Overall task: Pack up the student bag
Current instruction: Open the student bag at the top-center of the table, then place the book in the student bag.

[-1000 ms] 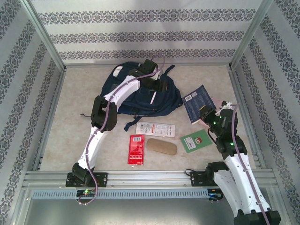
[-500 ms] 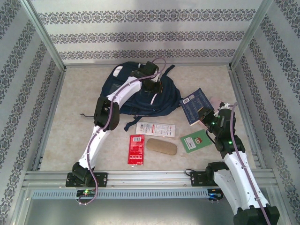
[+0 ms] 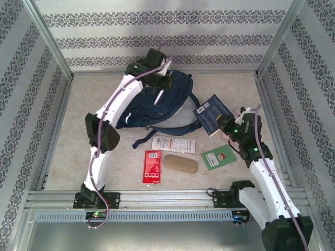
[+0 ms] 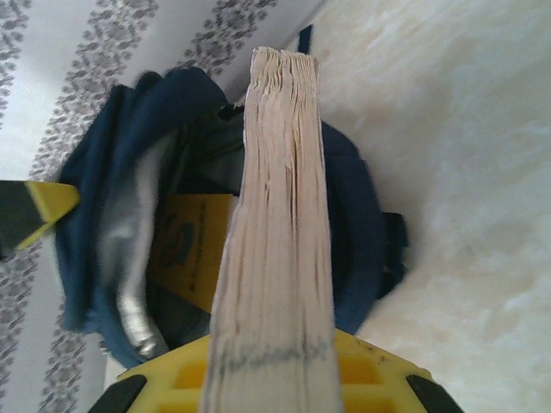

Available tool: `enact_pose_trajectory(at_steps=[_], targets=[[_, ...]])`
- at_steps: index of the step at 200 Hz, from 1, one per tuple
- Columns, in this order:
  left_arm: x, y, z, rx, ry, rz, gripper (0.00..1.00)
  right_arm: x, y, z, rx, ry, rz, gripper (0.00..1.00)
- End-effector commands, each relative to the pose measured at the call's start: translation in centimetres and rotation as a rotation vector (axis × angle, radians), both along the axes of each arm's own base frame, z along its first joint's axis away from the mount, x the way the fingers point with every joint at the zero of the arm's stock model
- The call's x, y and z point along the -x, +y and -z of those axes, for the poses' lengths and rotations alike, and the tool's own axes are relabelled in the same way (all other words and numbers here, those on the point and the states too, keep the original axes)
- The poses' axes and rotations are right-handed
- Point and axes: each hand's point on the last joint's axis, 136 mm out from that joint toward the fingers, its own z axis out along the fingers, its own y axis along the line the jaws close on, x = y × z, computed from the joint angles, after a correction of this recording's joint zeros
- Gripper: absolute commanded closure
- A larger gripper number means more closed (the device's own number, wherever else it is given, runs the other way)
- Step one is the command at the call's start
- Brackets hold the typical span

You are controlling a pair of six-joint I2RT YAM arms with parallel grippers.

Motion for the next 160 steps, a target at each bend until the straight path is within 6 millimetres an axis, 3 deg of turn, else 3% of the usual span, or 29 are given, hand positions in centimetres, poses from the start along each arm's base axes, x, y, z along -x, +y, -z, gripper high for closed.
enact_pose_trajectory(at_steps=[1,49,92,123,160], targets=[[1.9,1.7,-7.2,0.055,-0.134,0.045,1.00,-1.3,3.1,-4.6,-0.085,-0.137,-0.182,1.00],[2.8,3.6,-10.8,0.172,-0.172,0.084,1.00,-2.9,9.4,-4.6,-0.223,-0.085,-0.412,1.00],[3.4,2.8,-12.1,0.258,-0.179,0.152,1.00,-5.9,15.4,-3.8,-0.226,-0.046,-0.504,1.00],[3.4,2.7,-12.4,0.274,-0.183,0.154,1.00,-8.9,19.5,-1.6,-0.245,0.007,-0.516,1.00],[3.1,2.6,-13.1,0.293,-0.197,0.143,1.00,-12.1,23.7,3.1,-0.218,0.099,-0.478,1.00]])
